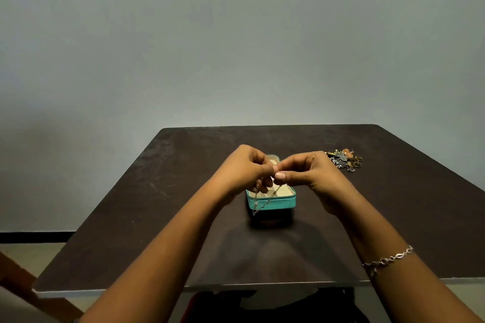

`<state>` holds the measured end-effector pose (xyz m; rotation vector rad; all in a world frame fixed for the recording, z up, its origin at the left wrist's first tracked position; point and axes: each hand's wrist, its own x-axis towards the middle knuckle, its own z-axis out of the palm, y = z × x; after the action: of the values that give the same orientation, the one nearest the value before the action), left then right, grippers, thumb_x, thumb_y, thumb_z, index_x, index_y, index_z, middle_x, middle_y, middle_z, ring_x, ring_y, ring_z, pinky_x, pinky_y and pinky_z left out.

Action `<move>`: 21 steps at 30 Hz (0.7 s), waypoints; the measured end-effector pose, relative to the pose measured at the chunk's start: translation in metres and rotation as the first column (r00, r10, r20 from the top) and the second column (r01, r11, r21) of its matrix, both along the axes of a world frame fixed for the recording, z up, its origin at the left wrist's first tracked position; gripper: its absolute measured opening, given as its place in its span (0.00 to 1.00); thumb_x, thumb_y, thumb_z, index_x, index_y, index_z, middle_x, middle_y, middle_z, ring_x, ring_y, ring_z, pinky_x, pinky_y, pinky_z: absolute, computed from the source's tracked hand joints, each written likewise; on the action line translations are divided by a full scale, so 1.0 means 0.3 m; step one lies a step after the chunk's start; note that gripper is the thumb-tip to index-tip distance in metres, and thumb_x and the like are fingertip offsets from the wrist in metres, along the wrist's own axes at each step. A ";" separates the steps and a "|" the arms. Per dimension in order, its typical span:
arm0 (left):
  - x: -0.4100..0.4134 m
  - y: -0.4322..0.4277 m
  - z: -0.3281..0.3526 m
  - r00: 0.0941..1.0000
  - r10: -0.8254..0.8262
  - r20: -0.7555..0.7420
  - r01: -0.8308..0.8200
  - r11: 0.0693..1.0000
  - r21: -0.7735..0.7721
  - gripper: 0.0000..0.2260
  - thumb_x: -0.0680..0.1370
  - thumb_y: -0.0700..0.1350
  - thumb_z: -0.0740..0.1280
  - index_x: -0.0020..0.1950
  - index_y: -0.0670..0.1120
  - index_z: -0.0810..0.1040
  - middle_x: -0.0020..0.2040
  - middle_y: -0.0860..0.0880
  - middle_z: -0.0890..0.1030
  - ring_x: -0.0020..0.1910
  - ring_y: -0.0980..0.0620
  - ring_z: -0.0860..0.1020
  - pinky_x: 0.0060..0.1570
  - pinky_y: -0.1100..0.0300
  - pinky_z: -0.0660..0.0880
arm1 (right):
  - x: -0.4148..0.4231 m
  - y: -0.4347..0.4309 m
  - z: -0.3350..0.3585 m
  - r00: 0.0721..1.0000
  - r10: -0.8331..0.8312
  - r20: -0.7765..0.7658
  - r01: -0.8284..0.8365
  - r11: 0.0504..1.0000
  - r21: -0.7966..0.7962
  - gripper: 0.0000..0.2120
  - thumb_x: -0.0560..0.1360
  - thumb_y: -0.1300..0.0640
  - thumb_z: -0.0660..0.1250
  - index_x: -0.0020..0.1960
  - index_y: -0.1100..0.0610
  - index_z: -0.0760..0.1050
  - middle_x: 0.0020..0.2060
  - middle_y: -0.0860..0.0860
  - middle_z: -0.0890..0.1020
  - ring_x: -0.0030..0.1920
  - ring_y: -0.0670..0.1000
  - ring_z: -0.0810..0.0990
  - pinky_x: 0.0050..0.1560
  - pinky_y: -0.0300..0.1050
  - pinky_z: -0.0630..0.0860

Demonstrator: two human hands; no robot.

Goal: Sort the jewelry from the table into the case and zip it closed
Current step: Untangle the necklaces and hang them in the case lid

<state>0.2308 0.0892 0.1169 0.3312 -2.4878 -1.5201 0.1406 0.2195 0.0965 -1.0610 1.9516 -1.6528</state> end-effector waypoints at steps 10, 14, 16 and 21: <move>-0.032 -0.046 -0.044 0.994 0.091 -0.062 -0.084 0.990 0.113 0.11 0.77 0.48 0.64 0.39 0.43 0.77 0.34 0.47 0.80 0.34 0.54 0.78 0.33 0.63 0.73 | -0.057 -0.035 0.035 0.999 0.039 -0.028 -0.039 0.999 -0.009 0.03 0.69 0.66 0.70 0.38 0.61 0.78 0.30 0.52 0.80 0.31 0.42 0.78 0.34 0.35 0.70; -0.080 -0.110 -0.127 0.930 0.345 -0.128 -0.326 0.934 0.149 0.10 0.78 0.46 0.63 0.41 0.43 0.78 0.39 0.47 0.81 0.40 0.53 0.78 0.38 0.59 0.74 | -0.099 -0.049 0.055 0.999 0.043 -0.014 -0.043 0.999 -0.013 0.05 0.70 0.66 0.69 0.37 0.59 0.78 0.29 0.50 0.80 0.31 0.43 0.77 0.33 0.33 0.70; -0.117 -0.166 -0.199 0.865 0.486 -0.122 -0.469 0.871 0.144 0.09 0.77 0.45 0.64 0.41 0.43 0.78 0.42 0.45 0.82 0.44 0.49 0.79 0.47 0.52 0.76 | -0.120 -0.055 0.065 0.999 0.042 -0.011 -0.042 0.999 0.001 0.05 0.70 0.66 0.68 0.37 0.59 0.78 0.31 0.51 0.81 0.32 0.42 0.77 0.34 0.34 0.70; -0.201 -0.252 -0.360 0.797 0.604 -0.014 -0.589 0.782 0.204 0.06 0.76 0.45 0.66 0.39 0.47 0.75 0.42 0.46 0.80 0.46 0.46 0.78 0.55 0.45 0.75 | -0.162 -0.075 0.083 0.999 0.043 0.007 -0.043 0.999 0.002 0.04 0.70 0.65 0.68 0.37 0.60 0.78 0.31 0.52 0.81 0.34 0.45 0.79 0.35 0.35 0.71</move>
<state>0.1706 0.0135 0.0088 0.9693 -1.8927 -1.4397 0.0920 0.1968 0.1215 -1.0872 1.9116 -1.6293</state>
